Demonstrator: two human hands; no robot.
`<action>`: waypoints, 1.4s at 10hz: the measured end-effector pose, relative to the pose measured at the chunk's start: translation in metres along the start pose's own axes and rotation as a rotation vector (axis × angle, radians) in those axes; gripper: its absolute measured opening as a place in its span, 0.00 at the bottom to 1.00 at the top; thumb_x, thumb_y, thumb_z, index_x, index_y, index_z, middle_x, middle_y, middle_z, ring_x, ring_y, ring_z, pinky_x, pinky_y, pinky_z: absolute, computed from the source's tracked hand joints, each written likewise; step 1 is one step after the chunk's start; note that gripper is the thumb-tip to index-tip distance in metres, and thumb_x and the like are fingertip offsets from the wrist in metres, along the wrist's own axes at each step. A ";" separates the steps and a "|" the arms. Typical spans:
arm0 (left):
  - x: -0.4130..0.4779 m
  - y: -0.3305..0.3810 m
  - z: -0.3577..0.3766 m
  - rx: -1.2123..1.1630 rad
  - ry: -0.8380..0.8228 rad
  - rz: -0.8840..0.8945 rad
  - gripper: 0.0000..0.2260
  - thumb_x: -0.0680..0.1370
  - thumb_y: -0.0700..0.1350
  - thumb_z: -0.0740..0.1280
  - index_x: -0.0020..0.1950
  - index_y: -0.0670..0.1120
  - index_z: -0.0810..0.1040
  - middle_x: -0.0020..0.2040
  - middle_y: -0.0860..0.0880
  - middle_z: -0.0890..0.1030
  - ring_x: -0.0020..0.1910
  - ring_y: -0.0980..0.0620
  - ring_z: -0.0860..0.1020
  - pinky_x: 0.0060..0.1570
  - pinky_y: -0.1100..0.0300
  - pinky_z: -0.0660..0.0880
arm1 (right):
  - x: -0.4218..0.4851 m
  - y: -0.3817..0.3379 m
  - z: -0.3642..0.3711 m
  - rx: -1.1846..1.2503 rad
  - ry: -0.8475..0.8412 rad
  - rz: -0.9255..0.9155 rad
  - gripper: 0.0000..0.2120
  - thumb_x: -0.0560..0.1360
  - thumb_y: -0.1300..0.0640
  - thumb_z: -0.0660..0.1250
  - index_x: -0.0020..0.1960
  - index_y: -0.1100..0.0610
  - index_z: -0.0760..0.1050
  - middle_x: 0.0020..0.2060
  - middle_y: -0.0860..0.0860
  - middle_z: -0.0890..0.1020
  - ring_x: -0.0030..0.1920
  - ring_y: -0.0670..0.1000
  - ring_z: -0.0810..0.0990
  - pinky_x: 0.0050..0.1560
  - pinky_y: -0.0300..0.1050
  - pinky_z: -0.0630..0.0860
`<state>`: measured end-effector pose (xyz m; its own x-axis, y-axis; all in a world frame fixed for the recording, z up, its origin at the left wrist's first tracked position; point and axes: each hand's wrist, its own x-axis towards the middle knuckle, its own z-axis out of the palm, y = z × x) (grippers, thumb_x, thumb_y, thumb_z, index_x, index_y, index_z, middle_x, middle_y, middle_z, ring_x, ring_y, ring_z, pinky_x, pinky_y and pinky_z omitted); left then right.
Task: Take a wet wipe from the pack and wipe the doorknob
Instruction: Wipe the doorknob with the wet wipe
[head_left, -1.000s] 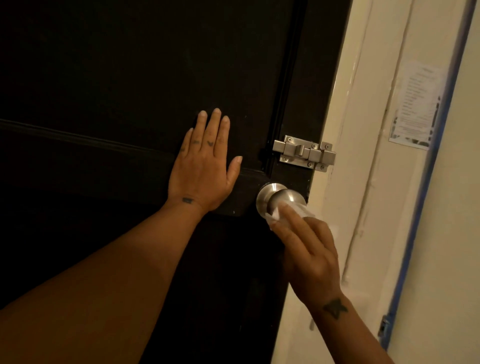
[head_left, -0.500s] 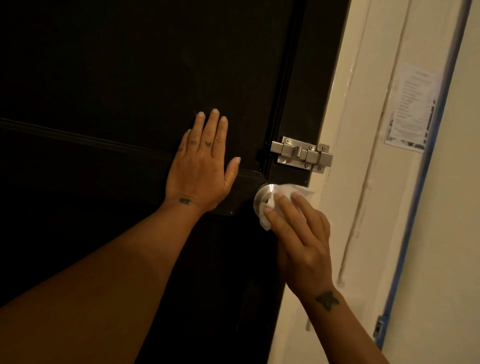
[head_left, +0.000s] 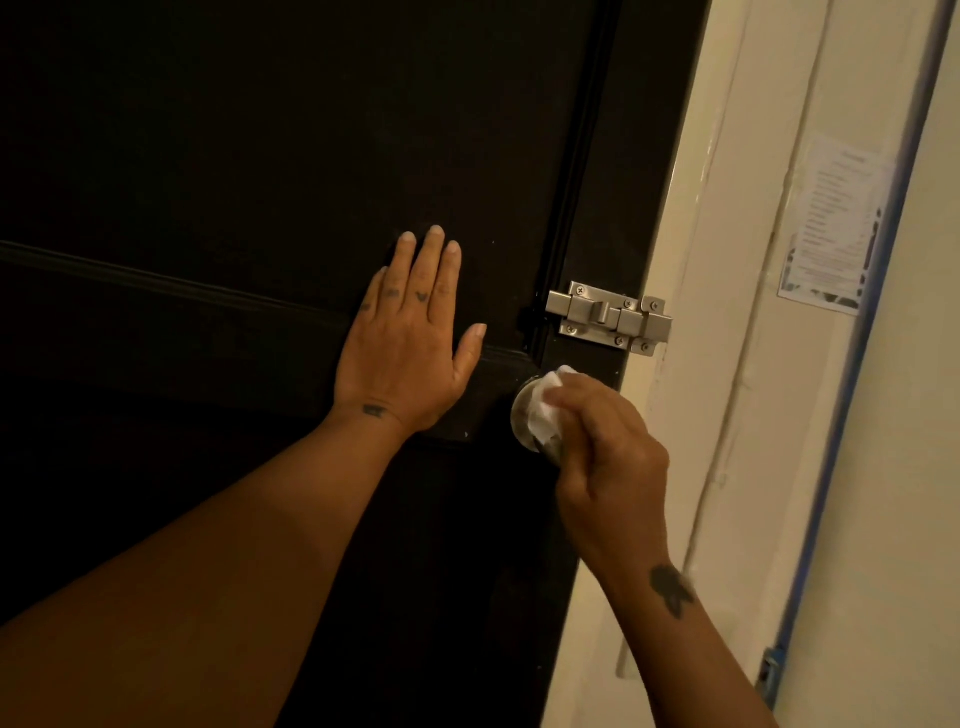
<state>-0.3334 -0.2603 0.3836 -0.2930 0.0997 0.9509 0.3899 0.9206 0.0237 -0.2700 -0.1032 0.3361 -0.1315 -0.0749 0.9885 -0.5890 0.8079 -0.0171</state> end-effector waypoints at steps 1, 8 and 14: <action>0.000 0.000 0.000 0.004 -0.003 -0.004 0.30 0.77 0.56 0.49 0.74 0.41 0.47 0.76 0.41 0.51 0.75 0.43 0.48 0.70 0.52 0.47 | -0.009 0.006 0.000 -0.177 -0.095 -0.222 0.17 0.79 0.51 0.53 0.54 0.61 0.75 0.56 0.58 0.79 0.63 0.54 0.68 0.64 0.52 0.66; 0.001 0.000 0.001 -0.008 0.023 0.003 0.30 0.76 0.55 0.52 0.73 0.39 0.52 0.75 0.39 0.55 0.74 0.41 0.52 0.69 0.50 0.52 | 0.009 0.011 -0.021 0.283 -0.088 0.122 0.11 0.74 0.58 0.58 0.54 0.52 0.74 0.52 0.39 0.76 0.54 0.34 0.74 0.53 0.29 0.71; 0.002 -0.001 0.004 -0.019 0.016 0.022 0.30 0.76 0.55 0.52 0.73 0.40 0.51 0.75 0.39 0.56 0.74 0.41 0.52 0.69 0.48 0.53 | 0.009 0.017 -0.021 0.488 -0.004 0.307 0.14 0.73 0.72 0.59 0.44 0.57 0.79 0.45 0.49 0.83 0.48 0.45 0.80 0.49 0.32 0.75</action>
<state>-0.3383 -0.2597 0.3837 -0.2700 0.1131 0.9562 0.4124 0.9110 0.0087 -0.2647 -0.0774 0.3478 -0.3572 0.1177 0.9266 -0.8227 0.4301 -0.3718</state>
